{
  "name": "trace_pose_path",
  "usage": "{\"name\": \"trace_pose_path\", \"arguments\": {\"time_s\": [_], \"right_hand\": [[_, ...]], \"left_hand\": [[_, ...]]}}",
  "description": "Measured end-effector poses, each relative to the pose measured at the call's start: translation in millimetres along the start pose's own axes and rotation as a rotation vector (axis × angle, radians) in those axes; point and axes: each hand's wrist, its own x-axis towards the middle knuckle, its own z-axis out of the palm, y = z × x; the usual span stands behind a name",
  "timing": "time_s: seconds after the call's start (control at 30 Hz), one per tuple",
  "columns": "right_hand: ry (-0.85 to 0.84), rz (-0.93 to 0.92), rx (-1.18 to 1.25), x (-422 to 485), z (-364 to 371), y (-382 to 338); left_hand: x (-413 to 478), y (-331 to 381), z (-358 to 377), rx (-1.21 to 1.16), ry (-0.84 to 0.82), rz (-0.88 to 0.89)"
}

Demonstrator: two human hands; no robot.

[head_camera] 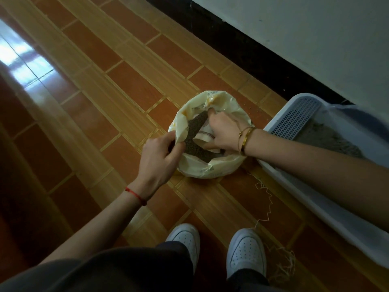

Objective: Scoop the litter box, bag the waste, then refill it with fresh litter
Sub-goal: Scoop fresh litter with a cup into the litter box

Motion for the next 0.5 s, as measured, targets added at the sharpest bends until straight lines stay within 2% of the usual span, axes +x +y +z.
{"name": "trace_pose_path", "arguments": {"time_s": [0.33, 0.5], "right_hand": [[-0.122, 0.151, -0.062, -7, -11, -13], [-0.156, 0.215, 0.006, -8, -17, -14]], "left_hand": [[2, 2, -3, -0.006, -0.005, -0.006], [3, -3, -2, -0.007, -0.012, -0.019]]}}
